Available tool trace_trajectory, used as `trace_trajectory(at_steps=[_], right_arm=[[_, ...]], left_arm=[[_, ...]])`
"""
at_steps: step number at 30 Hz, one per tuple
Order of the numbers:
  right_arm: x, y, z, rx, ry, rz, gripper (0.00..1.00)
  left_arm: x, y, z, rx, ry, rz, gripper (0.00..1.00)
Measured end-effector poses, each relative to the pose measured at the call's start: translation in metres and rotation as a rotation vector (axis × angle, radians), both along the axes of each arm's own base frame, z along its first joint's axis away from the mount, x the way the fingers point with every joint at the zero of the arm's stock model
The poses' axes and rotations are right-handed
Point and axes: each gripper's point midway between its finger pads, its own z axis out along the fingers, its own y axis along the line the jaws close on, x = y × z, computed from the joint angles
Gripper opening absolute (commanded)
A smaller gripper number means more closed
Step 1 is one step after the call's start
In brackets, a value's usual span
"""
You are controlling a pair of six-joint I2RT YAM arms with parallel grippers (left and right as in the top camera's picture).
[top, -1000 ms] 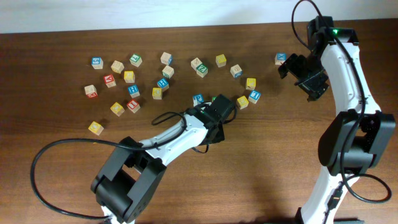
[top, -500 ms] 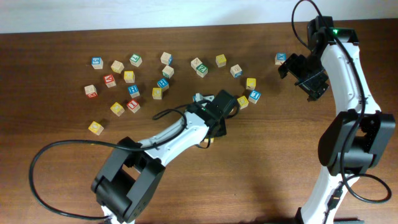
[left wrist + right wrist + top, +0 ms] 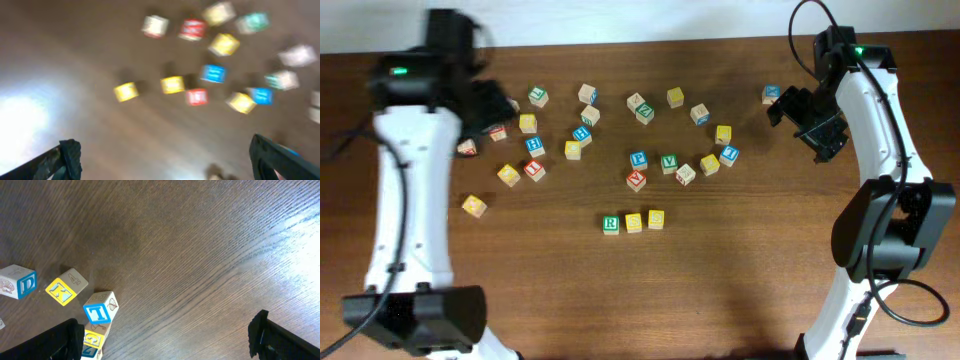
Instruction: Spell out RSS
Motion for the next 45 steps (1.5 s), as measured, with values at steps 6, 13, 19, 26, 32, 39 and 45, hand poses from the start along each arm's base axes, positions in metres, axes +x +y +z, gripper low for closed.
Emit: trace_trajectory(at_steps=[6,13,19,26,32,39,45], right_arm=[[0.000,0.000,0.000,0.000,0.001,0.000,0.98],[0.000,0.000,0.000,0.000,0.001,0.000,0.98],[0.007,0.026,0.005,0.164,-0.042,0.069,0.98],[-0.050,0.107,0.035,0.570,0.015,0.509,0.98],[-0.105,0.156,0.103,0.291,-0.061,0.793,0.98],[-0.087,0.172,0.069,-0.030,-0.049,0.812,0.55],[-0.078,0.179,0.004,-0.010,0.058,0.806,0.04]], left_arm=[[-0.038,0.028,-0.037,-0.071,0.192,0.050,0.99],[-0.051,-0.043,-0.131,-0.189,0.362,-0.255,0.99],[-0.050,-0.094,-0.136,-0.202,0.355,-0.452,0.99],[-0.066,-0.091,-0.073,-0.182,0.176,-0.472,0.99],[-0.072,-0.089,-0.084,-0.177,0.202,-0.467,0.99],[-0.057,-0.091,-0.108,-0.172,0.154,-0.475,0.00],[-0.051,-0.105,-0.153,-0.240,0.107,-0.474,0.00]])
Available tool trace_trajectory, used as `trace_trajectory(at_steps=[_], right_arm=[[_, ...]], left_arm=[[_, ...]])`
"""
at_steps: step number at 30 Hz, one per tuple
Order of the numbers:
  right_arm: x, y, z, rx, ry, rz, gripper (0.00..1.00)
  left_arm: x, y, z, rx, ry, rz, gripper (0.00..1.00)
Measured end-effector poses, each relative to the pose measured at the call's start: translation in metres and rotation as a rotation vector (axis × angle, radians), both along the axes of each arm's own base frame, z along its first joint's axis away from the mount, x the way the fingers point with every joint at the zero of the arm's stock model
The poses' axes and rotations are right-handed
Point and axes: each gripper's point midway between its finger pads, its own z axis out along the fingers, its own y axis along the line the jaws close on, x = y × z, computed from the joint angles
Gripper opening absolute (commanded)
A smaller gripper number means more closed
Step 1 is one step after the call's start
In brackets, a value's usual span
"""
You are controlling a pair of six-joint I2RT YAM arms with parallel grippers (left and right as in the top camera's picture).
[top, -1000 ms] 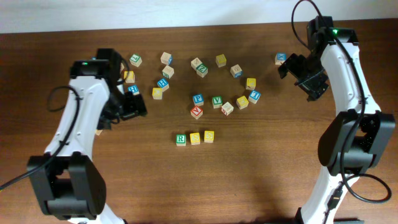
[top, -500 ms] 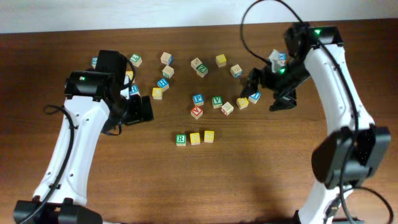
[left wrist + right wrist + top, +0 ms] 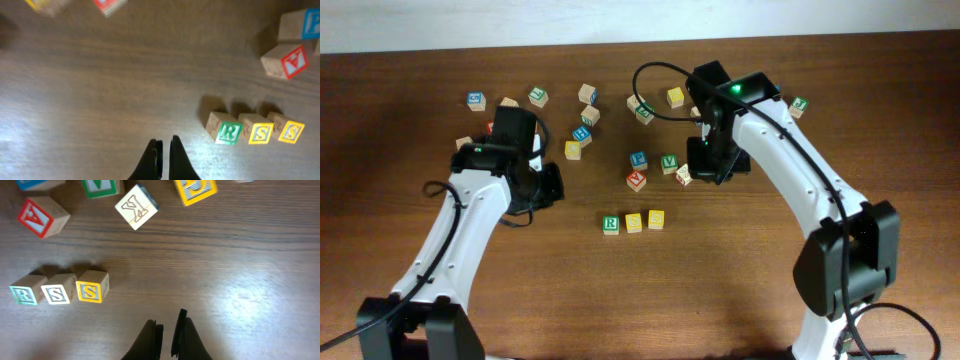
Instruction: Spell out RSS
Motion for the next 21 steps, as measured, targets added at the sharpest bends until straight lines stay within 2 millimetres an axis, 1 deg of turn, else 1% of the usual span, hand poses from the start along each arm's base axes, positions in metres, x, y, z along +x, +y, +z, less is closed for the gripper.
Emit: trace_trajectory(at_steps=[1,2,3,5,6,7,8,10,12,13,16,19,21], right_arm=[[0.000,0.001,-0.008,0.003,0.014,0.000,0.04],[0.000,0.003,-0.020,0.007,0.023,0.001,0.04],[-0.002,0.004,-0.031,0.017,0.032,0.001,0.04],[-0.005,0.010,-0.050,0.054,0.044,0.000,0.04],[-0.012,0.014,-0.065,0.082,0.064,0.000,0.04],[-0.019,0.015,-0.077,0.097,0.085,-0.001,0.04],[-0.027,0.015,-0.086,0.107,0.110,-0.003,0.04],[-0.029,0.020,-0.097,0.140,0.105,0.000,0.04],[-0.028,0.029,-0.103,0.173,0.087,0.012,0.04],[-0.027,0.038,-0.106,0.195,0.068,0.031,0.04],[-0.029,0.051,-0.110,0.216,0.052,0.065,0.04],[-0.028,0.064,-0.109,0.234,0.025,0.094,0.04],[-0.032,0.073,-0.109,0.244,0.025,0.120,0.04]], left_arm=[[-0.001,-0.002,-0.005,-0.012,0.005,0.002,0.00],[0.005,-0.013,-0.013,-0.039,-0.014,-0.009,0.00],[0.004,-0.025,-0.023,-0.053,0.003,-0.038,0.00],[-0.002,-0.045,-0.044,-0.058,0.059,-0.090,0.00],[-0.005,-0.052,-0.054,-0.055,0.085,-0.108,0.00],[-0.007,-0.054,-0.064,-0.044,0.113,-0.117,0.00],[-0.010,-0.052,-0.076,-0.028,0.146,-0.116,0.00],[-0.012,-0.050,-0.085,-0.015,0.171,-0.113,0.00],[-0.010,-0.051,-0.090,-0.014,0.168,-0.113,0.00],[-0.010,-0.050,-0.093,-0.012,0.176,-0.112,0.00],[-0.016,-0.051,-0.106,-0.014,0.227,-0.098,0.00],[-0.018,-0.062,-0.106,-0.042,0.229,-0.113,0.00],[-0.021,-0.070,-0.106,-0.050,0.232,-0.136,0.00]])
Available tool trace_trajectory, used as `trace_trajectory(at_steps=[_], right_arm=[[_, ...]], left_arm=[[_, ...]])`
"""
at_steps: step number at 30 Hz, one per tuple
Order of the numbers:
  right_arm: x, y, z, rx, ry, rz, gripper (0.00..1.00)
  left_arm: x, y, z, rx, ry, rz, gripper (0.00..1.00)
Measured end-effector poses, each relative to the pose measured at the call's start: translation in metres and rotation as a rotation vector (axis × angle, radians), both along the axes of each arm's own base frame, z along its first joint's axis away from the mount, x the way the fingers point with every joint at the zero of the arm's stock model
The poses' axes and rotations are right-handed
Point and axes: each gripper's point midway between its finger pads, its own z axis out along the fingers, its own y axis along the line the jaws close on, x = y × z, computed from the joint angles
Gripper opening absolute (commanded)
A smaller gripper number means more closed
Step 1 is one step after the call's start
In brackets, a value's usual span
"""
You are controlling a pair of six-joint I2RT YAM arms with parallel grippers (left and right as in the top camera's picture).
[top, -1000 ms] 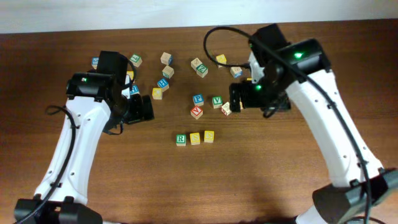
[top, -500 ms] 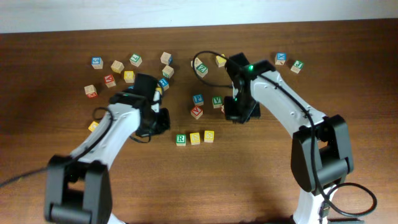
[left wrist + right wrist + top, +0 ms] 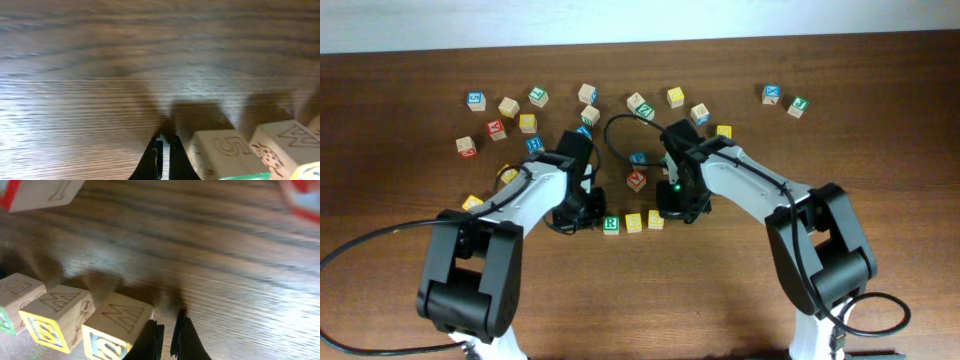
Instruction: Spell out RSS
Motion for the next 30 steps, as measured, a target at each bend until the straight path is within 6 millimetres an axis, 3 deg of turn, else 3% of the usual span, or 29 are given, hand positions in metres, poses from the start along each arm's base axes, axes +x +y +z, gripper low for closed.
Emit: trace_trajectory(at_steps=[5,26,30], right_arm=[[-0.007,0.021,0.001,0.019,-0.020,0.055,0.04],[-0.014,0.025,0.003,0.040,0.057,-0.068,0.05],[-0.011,0.024,0.002,0.029,0.039,-0.069,0.09]], left_arm=[[-0.004,-0.010,0.000,-0.038,0.020,0.003,0.00],[-0.001,-0.017,-0.001,-0.058,0.002,-0.024,0.00],[-0.002,-0.016,-0.001,-0.055,0.008,-0.024,0.00]])
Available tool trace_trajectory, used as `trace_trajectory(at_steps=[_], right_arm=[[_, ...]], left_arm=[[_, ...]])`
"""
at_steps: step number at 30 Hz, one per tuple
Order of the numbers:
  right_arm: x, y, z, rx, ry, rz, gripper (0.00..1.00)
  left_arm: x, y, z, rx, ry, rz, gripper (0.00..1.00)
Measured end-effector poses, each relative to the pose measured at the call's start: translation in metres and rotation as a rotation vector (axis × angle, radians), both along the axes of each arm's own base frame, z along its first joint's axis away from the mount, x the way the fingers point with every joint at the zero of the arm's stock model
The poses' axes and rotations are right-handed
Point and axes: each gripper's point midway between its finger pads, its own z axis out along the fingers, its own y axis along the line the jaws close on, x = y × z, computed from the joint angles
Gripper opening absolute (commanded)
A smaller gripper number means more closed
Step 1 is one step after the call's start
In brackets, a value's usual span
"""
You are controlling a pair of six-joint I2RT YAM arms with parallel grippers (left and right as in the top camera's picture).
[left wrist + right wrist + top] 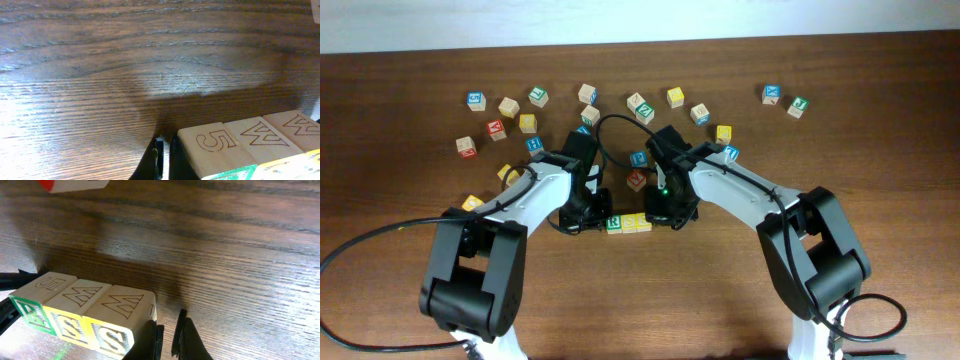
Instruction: Spell out RSS
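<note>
Three wooden blocks lie in one tight row near the table's middle: a green R block (613, 225) (29, 311), a yellow S block (629, 224) (67, 325) and a second yellow S block (644, 222) (111, 337). My left gripper (593, 216) (165, 150) is shut, low on the table, its tip against the R end of the row. The right gripper (663, 213) (169, 332) is also shut, resting against the outer side of the last S. In the left wrist view the block tops show a 5 (215, 147) and W marks.
Several loose letter blocks are scattered across the back of the table (585, 95), with a red one (636, 180) just behind the row. Two blocks (772, 94) sit at the far right, and a yellow one (472, 203) at the left.
Both shut grippers have moved inward against the ends of the row. The right S block has shifted left, and the three blocks now touch with no gaps.
At first both arms were raised at the table's sides with grippers open, and the R, S, S row lay slightly spaced. Then both grippers were shut above the table on either side of the row. Then they were down at its ends, and now the row is closed up.
</note>
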Motion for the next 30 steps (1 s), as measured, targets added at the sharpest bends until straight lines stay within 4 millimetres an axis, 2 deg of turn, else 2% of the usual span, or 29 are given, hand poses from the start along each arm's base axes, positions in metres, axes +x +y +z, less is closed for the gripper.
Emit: trace_trajectory(at_steps=[6,8,12,14,16,18,19,20,24,28,30], right_arm=[[-0.004,-0.003,-0.001,-0.013,0.015,-0.001,0.09],[-0.004,-0.003,-0.001,-0.012,0.015,-0.001,0.09],[-0.005,-0.004,-0.001,-0.021,0.021,-0.001,0.10],[-0.006,-0.013,-0.003,-0.055,0.027,-0.010,0.09],[0.000,-0.025,-0.004,-0.069,0.033,-0.042,0.13],[0.007,-0.040,-0.004,-0.075,0.041,-0.086,0.15],[0.012,-0.048,-0.004,-0.076,0.039,-0.105,0.15],[0.015,-0.053,-0.004,-0.078,0.037,-0.117,0.15],[0.017,-0.066,-0.005,-0.109,0.037,-0.124,0.14],[0.018,-0.068,-0.006,-0.113,0.029,-0.105,0.14],[0.018,-0.068,-0.006,-0.112,0.024,-0.100,0.14]], left_arm=[[0.000,0.003,-0.001,0.040,-0.010,-0.010,0.00],[0.000,0.004,-0.001,0.043,-0.011,-0.012,0.04],[0.001,0.009,-0.001,0.073,-0.019,-0.017,0.00],[0.003,0.020,0.000,0.106,-0.016,-0.001,0.00],[0.004,0.047,0.002,0.153,0.016,0.056,0.00],[0.013,0.055,0.008,0.159,0.008,0.081,0.00],[0.027,0.054,0.015,0.133,-0.031,0.081,0.00],[0.032,0.047,0.016,0.107,-0.051,0.067,0.00],[0.041,0.006,0.021,0.020,-0.128,-0.032,0.00],[0.040,0.001,0.021,0.009,-0.129,-0.045,0.00],[0.036,-0.008,0.021,0.005,-0.129,-0.070,0.00]])
